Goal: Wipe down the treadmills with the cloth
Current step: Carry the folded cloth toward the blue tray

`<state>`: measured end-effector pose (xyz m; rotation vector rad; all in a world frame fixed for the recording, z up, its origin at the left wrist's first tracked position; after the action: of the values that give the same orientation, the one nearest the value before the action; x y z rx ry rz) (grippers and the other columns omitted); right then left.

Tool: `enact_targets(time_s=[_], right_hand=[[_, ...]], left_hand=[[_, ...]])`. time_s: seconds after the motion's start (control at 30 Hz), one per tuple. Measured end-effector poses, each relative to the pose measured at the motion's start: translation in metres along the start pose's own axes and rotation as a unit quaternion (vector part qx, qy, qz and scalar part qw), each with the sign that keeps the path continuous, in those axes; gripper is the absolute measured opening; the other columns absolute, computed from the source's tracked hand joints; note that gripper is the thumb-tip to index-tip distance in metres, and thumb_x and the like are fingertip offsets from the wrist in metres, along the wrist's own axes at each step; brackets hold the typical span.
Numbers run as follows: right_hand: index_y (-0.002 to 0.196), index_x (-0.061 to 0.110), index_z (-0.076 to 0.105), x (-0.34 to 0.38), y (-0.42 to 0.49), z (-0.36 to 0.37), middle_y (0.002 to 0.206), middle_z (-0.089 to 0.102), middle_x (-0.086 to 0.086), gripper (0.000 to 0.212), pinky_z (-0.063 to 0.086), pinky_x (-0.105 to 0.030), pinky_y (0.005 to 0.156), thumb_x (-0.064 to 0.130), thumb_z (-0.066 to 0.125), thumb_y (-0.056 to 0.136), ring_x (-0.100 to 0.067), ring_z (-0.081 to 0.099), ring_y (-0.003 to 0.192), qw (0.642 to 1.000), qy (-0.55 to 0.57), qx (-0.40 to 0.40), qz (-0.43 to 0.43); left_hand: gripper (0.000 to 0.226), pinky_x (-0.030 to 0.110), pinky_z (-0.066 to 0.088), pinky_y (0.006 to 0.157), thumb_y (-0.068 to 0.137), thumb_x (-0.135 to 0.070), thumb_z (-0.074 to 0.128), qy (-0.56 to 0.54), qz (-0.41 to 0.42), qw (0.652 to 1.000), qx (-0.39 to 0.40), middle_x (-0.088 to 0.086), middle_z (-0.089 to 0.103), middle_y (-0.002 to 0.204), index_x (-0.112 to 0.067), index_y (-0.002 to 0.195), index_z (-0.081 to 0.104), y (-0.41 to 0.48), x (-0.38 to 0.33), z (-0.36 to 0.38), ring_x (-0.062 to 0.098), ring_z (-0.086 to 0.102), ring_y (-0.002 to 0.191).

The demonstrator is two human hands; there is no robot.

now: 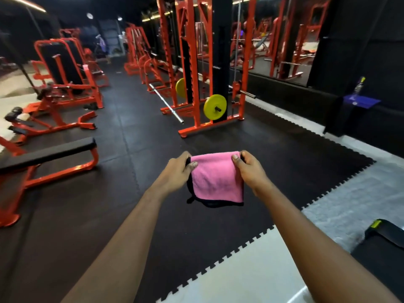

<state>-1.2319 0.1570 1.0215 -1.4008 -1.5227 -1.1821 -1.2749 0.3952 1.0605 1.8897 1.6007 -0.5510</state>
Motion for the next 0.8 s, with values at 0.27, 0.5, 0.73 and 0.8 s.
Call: enact_targets(time_s=[0.27, 0.5, 0.73, 0.8], right_hand=[[0.076, 0.014, 0.046, -0.134, 0.150, 0.051, 0.074, 0.048, 0.004, 0.035, 0.035, -0.033, 0.064, 0.035, 0.055, 0.103, -0.011, 0.043, 0.069, 0.994, -0.002, -0.113, -0.004], [0.076, 0.020, 0.044, -0.202, 0.274, 0.060, 0.071, 0.043, 0.007, 0.032, 0.034, -0.035, 0.063, 0.038, 0.055, 0.101, -0.010, 0.039, 0.068, 0.985, -0.036, -0.169, 0.031], [0.080, 0.012, 0.046, -0.254, 0.417, 0.004, 0.073, 0.047, 0.007, 0.034, 0.035, -0.033, 0.063, 0.035, 0.053, 0.104, -0.009, 0.041, 0.068, 0.976, -0.042, -0.208, 0.052], [0.076, 0.019, 0.044, -0.271, 0.457, -0.024, 0.072, 0.045, 0.010, 0.034, 0.034, -0.031, 0.061, 0.034, 0.053, 0.105, -0.008, 0.039, 0.066, 0.971, -0.031, -0.227, 0.064]], left_hand=[[0.022, 0.035, 0.039, 0.055, 0.104, -0.031, 0.051, -0.017, 0.102, 0.995, 0.015, 0.005, 0.056, 0.074, -0.015, 0.091, 0.045, 0.179, 0.119, 0.101, 0.018, 0.047, 0.062], [0.022, 0.034, 0.036, 0.053, 0.104, -0.031, 0.052, -0.043, 0.134, 0.988, 0.061, 0.005, 0.055, 0.067, -0.014, 0.092, 0.046, 0.346, 0.180, 0.161, 0.018, 0.048, 0.058], [0.020, 0.036, 0.037, 0.055, 0.104, -0.029, 0.051, -0.052, 0.170, 0.980, 0.091, 0.005, 0.054, 0.067, -0.013, 0.092, 0.046, 0.518, 0.156, 0.235, 0.019, 0.046, 0.059], [0.019, 0.036, 0.036, 0.055, 0.104, -0.030, 0.050, -0.048, 0.170, 0.978, 0.114, 0.001, 0.051, 0.066, -0.014, 0.093, 0.046, 0.570, 0.141, 0.265, 0.017, 0.045, 0.058]])
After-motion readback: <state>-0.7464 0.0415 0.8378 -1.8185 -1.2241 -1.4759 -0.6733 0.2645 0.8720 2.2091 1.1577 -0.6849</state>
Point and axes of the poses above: each hand's wrist, its own y-axis towards the middle knuckle, its own z-axis out of the palm, x = y × z, the point moved 3 cm from there along y, towards the middle knuckle
